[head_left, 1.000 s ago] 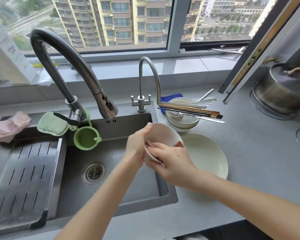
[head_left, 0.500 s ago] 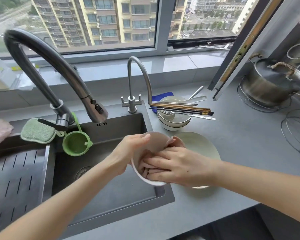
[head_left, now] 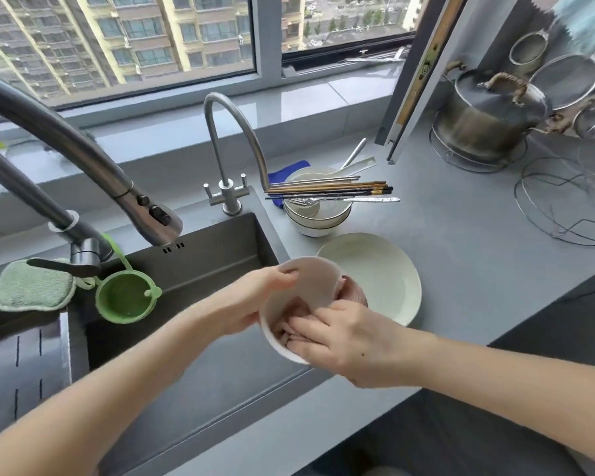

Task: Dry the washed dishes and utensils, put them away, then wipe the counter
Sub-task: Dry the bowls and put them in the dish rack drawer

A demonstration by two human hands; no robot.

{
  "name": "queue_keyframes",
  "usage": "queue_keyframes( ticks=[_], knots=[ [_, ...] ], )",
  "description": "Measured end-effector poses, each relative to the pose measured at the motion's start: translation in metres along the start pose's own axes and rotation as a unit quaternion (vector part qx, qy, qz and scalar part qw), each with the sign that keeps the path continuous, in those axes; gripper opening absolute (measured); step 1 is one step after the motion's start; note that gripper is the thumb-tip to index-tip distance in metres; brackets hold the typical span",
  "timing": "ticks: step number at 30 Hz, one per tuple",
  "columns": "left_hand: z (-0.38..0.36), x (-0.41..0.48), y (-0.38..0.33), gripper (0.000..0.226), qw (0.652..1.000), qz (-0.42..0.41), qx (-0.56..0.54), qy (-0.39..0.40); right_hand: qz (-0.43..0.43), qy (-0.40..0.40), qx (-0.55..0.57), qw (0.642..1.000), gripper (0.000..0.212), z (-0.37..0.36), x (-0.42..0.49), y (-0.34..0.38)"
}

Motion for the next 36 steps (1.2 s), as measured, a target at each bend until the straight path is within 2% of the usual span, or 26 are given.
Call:
queue_keyframes(
  ticks=[2,4,6,8,10,11,13,15,17,19,21,23,25,28,30,32,33,36],
  knots=[
    [-0.013,-0.003,-0.004,0.031,0.994,-0.063,-0.012,-0.089,0.013,-0.017,-0.013,1.000,0.041,0.006,-0.008,-0.011],
    [-0.029,-0.001,0.006,0.031,0.971,-0.115,-0.098,-0.183,-0.038,-0.068,0.001,0.997,0.029,0.010,-0.013,-0.016],
    [-0.054,0.006,0.030,0.029,0.937,-0.099,-0.253,-0.221,-0.123,-0.141,0.037,0.982,0.022,0.008,-0.015,-0.011],
    [-0.077,0.009,0.051,0.036,0.924,-0.051,-0.312,-0.217,-0.172,-0.162,0.054,0.970,0.018,-0.004,-0.020,0.001],
    [-0.089,0.005,0.060,0.037,0.943,-0.011,-0.290,-0.163,-0.171,-0.143,0.051,0.973,0.016,-0.009,-0.041,0.008],
    [-0.093,0.003,0.058,0.038,0.957,0.002,-0.269,-0.105,-0.150,-0.128,0.038,0.980,0.017,-0.007,-0.058,0.010],
    [-0.101,-0.005,0.049,0.041,0.976,0.034,-0.214,0.027,-0.069,-0.080,-0.011,0.994,0.023,0.004,-0.090,0.019],
    [-0.119,-0.010,0.041,0.037,0.985,0.046,-0.130,0.100,0.009,-0.038,-0.058,0.998,0.030,0.018,-0.118,0.031],
    [-0.143,-0.010,0.032,0.030,0.994,0.044,-0.079,0.068,0.050,-0.046,-0.082,0.994,0.031,0.030,-0.145,0.037],
    [-0.172,-0.011,0.031,0.022,0.997,0.019,-0.071,-0.014,0.058,-0.079,-0.082,0.992,0.028,0.039,-0.171,0.036],
    [-0.200,-0.017,0.034,0.017,0.991,-0.024,-0.086,-0.098,0.038,-0.140,-0.067,0.987,0.022,0.043,-0.199,0.034],
    [-0.225,-0.024,0.041,0.017,0.981,-0.058,-0.119,-0.144,-0.003,-0.209,-0.029,0.978,0.015,0.044,-0.223,0.038],
    [-0.242,-0.027,0.049,0.024,0.972,-0.070,-0.162,-0.157,-0.050,-0.273,0.001,0.961,0.009,0.046,-0.239,0.048],
    [-0.252,-0.031,0.066,0.037,0.956,-0.049,-0.248,-0.148,-0.143,-0.371,0.039,0.917,0.021,0.056,-0.266,0.052],
    [-0.254,-0.037,0.070,0.036,0.934,-0.060,-0.317,-0.151,-0.210,-0.450,0.120,0.859,0.026,0.064,-0.290,0.048],
    [-0.259,-0.041,0.071,0.031,0.913,-0.086,-0.362,-0.168,-0.265,-0.512,0.252,0.777,0.032,0.063,-0.303,0.051],
    [-0.266,-0.042,0.069,0.029,0.918,-0.098,-0.346,-0.167,-0.275,-0.519,0.295,0.754,0.035,0.061,-0.299,0.058],
    [-0.300,-0.045,0.062,0.026,0.970,-0.117,-0.175,-0.122,-0.264,-0.512,0.305,0.758,0.042,0.058,-0.272,0.088]
  ],
)
Point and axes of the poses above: each hand's wrist, its own x-axis towards the middle knuckle, its own z-axis out of the back of the hand, y = z × x, the point moved 4 cm from there along x, towards the middle knuckle, and after that the axes turned 4 degrees about y, right-handed, at the moved point
